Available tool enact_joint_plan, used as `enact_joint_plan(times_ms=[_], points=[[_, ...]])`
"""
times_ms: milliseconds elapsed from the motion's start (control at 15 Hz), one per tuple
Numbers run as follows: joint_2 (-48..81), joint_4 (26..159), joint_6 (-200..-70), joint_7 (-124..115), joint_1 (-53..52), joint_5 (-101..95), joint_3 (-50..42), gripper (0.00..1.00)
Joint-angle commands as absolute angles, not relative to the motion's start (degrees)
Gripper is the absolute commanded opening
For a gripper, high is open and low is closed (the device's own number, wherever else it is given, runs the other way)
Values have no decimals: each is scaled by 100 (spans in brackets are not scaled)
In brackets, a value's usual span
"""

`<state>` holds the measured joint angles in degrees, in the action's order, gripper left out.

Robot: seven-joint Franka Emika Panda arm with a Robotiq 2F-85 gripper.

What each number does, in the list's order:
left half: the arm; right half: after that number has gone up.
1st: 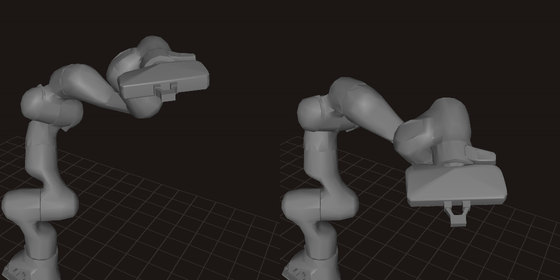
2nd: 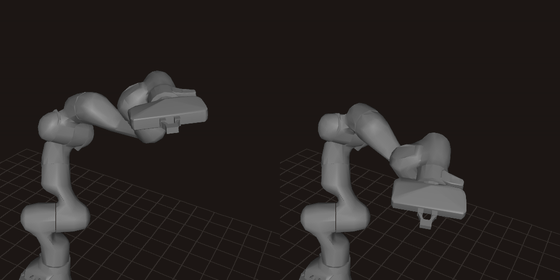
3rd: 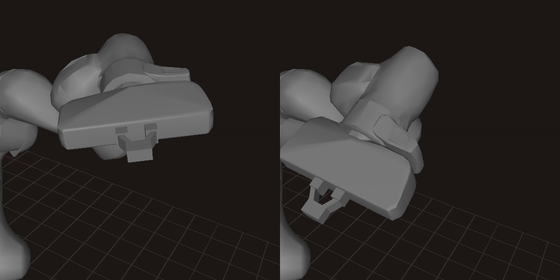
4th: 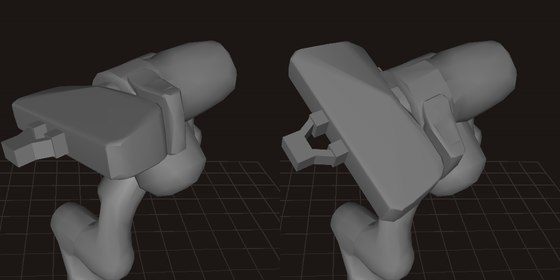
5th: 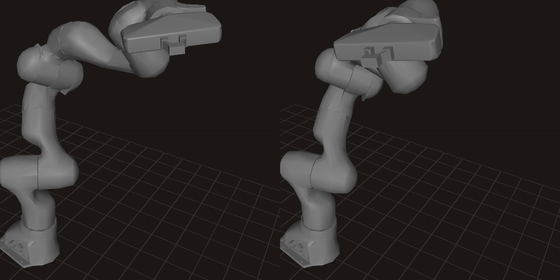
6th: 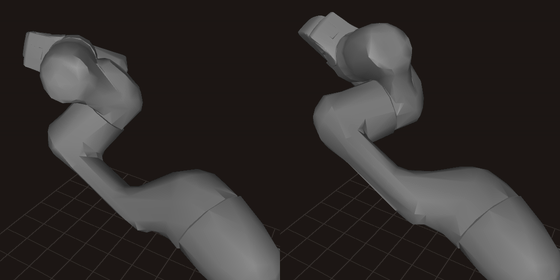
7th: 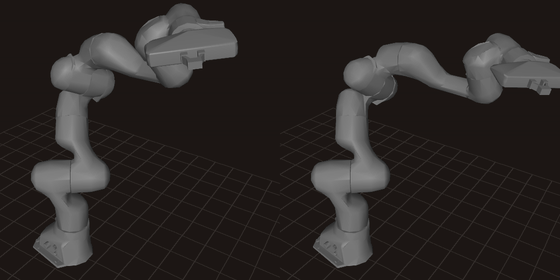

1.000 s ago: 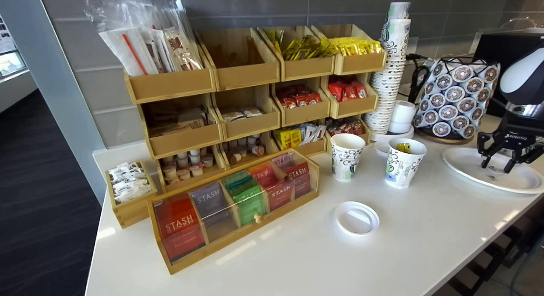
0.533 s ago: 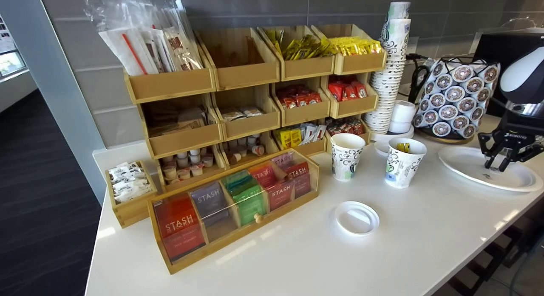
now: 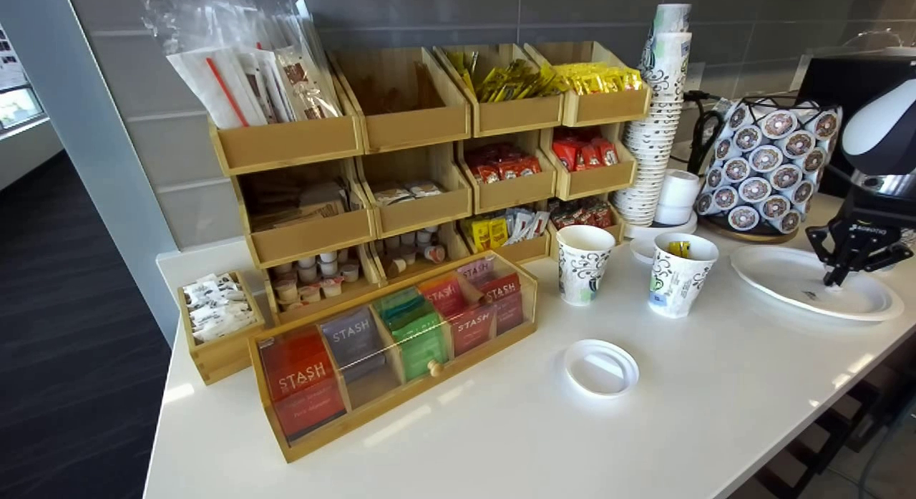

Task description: Put the white packet into the cup

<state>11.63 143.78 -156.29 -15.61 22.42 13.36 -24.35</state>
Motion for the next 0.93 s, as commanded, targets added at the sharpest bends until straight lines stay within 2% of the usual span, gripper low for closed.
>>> enact_joint_plan(times_ms=[0,333,867], points=[[1141,14445,-15749,-1558,2235,1274,-2460,1],[640,14679,-15592,-1422,2265,1246,-2502,1],[-1015,15381,-15348,-541,2114,1568,-2212,1]])
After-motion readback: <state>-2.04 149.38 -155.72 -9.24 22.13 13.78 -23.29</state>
